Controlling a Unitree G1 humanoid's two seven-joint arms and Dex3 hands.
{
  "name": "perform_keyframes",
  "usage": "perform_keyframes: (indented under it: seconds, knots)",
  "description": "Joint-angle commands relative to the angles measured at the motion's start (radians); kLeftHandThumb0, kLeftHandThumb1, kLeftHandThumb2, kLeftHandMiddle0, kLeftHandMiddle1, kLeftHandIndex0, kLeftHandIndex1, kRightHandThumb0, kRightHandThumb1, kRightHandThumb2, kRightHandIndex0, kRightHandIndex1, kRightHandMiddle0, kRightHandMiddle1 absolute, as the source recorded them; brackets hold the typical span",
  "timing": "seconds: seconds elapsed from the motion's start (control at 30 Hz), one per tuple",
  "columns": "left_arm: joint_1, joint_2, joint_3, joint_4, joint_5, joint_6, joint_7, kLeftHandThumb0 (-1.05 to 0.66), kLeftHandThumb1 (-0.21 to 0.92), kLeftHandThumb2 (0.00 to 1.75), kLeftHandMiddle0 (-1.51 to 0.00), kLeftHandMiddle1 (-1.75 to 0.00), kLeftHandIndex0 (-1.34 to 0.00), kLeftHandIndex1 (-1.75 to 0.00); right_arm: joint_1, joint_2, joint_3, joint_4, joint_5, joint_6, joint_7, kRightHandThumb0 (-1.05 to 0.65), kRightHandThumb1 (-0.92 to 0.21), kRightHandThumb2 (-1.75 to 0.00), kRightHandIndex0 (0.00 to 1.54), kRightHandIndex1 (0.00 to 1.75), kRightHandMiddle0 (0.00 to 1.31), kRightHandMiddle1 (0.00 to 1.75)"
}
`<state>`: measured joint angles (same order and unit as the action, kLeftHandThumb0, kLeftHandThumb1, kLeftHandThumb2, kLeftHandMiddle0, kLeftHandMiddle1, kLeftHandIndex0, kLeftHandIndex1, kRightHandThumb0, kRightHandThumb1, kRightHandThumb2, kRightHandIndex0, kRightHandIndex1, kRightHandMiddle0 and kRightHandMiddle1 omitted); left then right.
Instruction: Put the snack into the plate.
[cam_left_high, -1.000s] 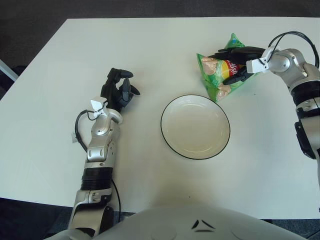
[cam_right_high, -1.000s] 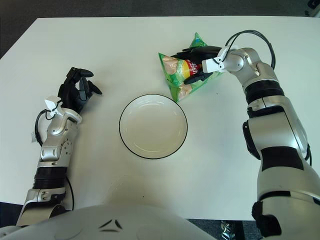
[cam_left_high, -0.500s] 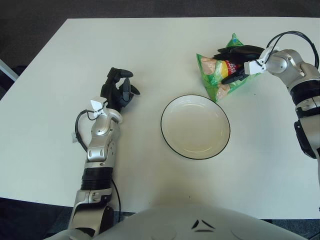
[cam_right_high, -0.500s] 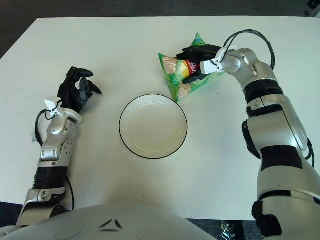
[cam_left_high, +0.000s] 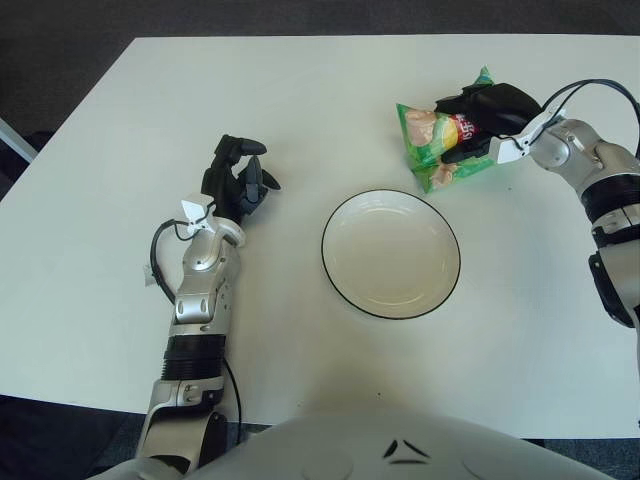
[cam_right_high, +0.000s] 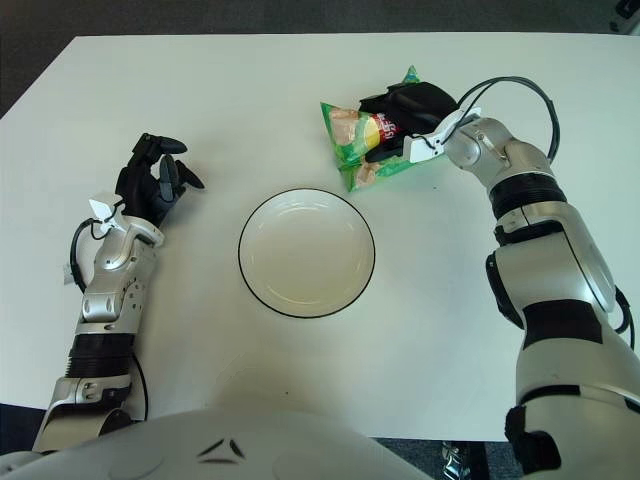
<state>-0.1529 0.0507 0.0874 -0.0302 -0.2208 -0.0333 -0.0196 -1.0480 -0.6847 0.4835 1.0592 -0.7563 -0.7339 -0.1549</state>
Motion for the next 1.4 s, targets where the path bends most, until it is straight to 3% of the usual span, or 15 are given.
perform_keyframes:
  seconds: [0.0, 0.03, 0.17, 0.5, 0.73, 0.9, 1.07, 1.23, 1.37]
  knots:
    - [0.109, -0.056, -0.011, 0.067, 0.008, -0.017, 0.003, -0.37, 0.77, 0.72, -0.78, -1.75, -0.30, -1.75, 0.035, 0.006, 0.018, 0.037, -0.043, 0.028, -0.090, -0.01, -0.62, -0.77, 0.47, 1.46, 0.50, 1.58]
    - [0.109, -0.056, -0.012, 0.068, 0.008, -0.018, 0.003, -0.37, 0.77, 0.72, -0.78, -1.75, -0.30, -1.75, 0.037, 0.009, 0.015, 0.045, -0.040, 0.026, -0.114, 0.00, -0.54, -0.93, 0.46, 1.56, 0.47, 1.64]
    - [0.109, -0.056, -0.012, 0.069, 0.009, -0.021, 0.003, -0.37, 0.77, 0.72, -0.78, -1.75, -0.30, -1.75, 0.039, 0.017, -0.004, 0.084, -0.004, -0.012, -0.159, 0.00, -0.40, -1.18, 0.49, 1.71, 0.46, 1.68]
    - [0.108, -0.055, -0.012, 0.071, 0.011, -0.025, 0.005, -0.37, 0.77, 0.73, -0.78, -1.75, -0.30, -1.75, 0.038, 0.011, -0.072, 0.079, 0.084, -0.061, -0.157, 0.00, -0.33, -1.28, 0.55, 1.75, 0.47, 1.68]
    - [0.109, -0.056, -0.012, 0.071, 0.012, -0.026, 0.005, -0.37, 0.76, 0.73, -0.77, -1.75, -0.30, -1.75, 0.057, 0.019, -0.148, 0.010, 0.154, -0.080, -0.190, 0.00, -0.31, -1.33, 0.57, 1.75, 0.45, 1.72]
    - [0.110, -0.056, -0.011, 0.070, 0.011, -0.027, 0.005, -0.37, 0.76, 0.73, -0.77, -1.75, -0.30, -1.75, 0.090, 0.048, -0.225, -0.055, 0.260, -0.109, -0.140, 0.00, -0.29, -1.35, 0.58, 1.75, 0.45, 1.74]
    - [0.109, -0.055, -0.009, 0.070, 0.008, -0.026, 0.004, -0.37, 0.76, 0.73, -0.77, -1.75, -0.30, -1.75, 0.137, 0.089, -0.297, -0.182, 0.397, -0.090, -0.039, 0.00, -0.32, -1.32, 0.56, 1.74, 0.42, 1.75]
    - [0.107, -0.054, -0.007, 0.072, 0.008, -0.025, 0.004, -0.37, 0.76, 0.73, -0.77, -1.75, -0.30, -1.75, 0.199, 0.107, -0.334, -0.345, 0.441, -0.040, 0.016, 0.00, -0.35, -1.28, 0.56, 1.72, 0.40, 1.75]
    - [0.106, -0.052, -0.007, 0.073, 0.009, -0.025, 0.005, -0.37, 0.76, 0.73, -0.77, -1.75, -0.30, -1.75, 0.273, 0.127, -0.365, -0.542, 0.506, 0.048, 0.093, 0.00, -0.35, -1.28, 0.55, 1.73, 0.40, 1.75]
